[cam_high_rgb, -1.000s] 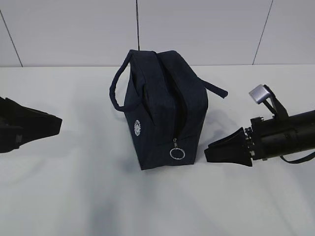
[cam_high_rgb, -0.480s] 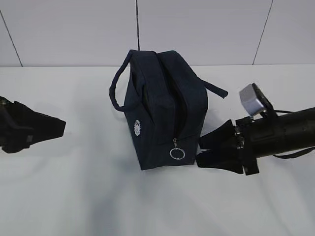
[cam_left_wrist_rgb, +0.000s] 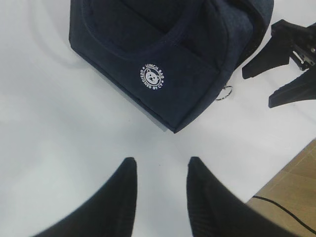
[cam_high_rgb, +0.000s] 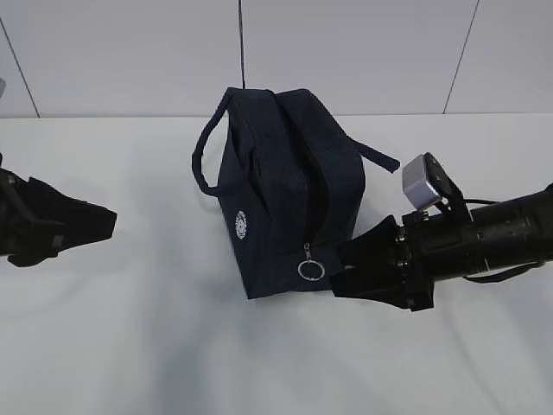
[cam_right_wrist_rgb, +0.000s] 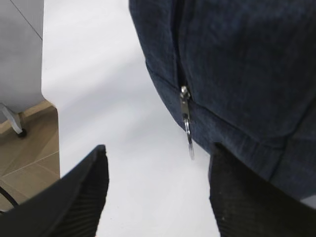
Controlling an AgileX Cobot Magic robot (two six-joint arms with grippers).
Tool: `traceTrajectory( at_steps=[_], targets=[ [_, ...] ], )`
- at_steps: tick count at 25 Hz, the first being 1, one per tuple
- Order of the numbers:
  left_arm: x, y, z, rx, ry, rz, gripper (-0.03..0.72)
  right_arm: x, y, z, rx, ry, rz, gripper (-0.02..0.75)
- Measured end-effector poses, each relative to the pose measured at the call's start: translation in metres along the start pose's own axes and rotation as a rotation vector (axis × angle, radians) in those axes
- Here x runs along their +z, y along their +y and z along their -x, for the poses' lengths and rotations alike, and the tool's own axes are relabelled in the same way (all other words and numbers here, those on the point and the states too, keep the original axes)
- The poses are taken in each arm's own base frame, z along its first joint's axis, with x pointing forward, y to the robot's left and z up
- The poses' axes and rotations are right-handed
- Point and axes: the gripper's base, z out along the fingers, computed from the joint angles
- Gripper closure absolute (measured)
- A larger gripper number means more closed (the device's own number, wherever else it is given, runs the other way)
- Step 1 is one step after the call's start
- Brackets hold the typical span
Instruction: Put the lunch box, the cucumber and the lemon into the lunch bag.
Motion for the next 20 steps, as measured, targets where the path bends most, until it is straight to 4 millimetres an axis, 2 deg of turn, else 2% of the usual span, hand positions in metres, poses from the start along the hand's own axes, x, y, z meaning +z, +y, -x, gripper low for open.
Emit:
traceTrajectory(
  at_steps=[6,11,20],
  targets=[
    [0.0,0.0,0.0,-0.002,-0.004,0.002,0.442,0.008,-0.004,-0.012,0.061,-0.009,0.012,0.254],
    [0.0,0.0,0.0,-0.002,-0.005,0.003,0.442,0.02,0.0,-0.016,0.065,-0.002,0.043,0.254],
    [0.0,0.0,0.001,-0.004,-0.008,0.005,0.442,0.027,-0.005,-0.011,0.091,-0.061,-0.028,0.254]
  ],
)
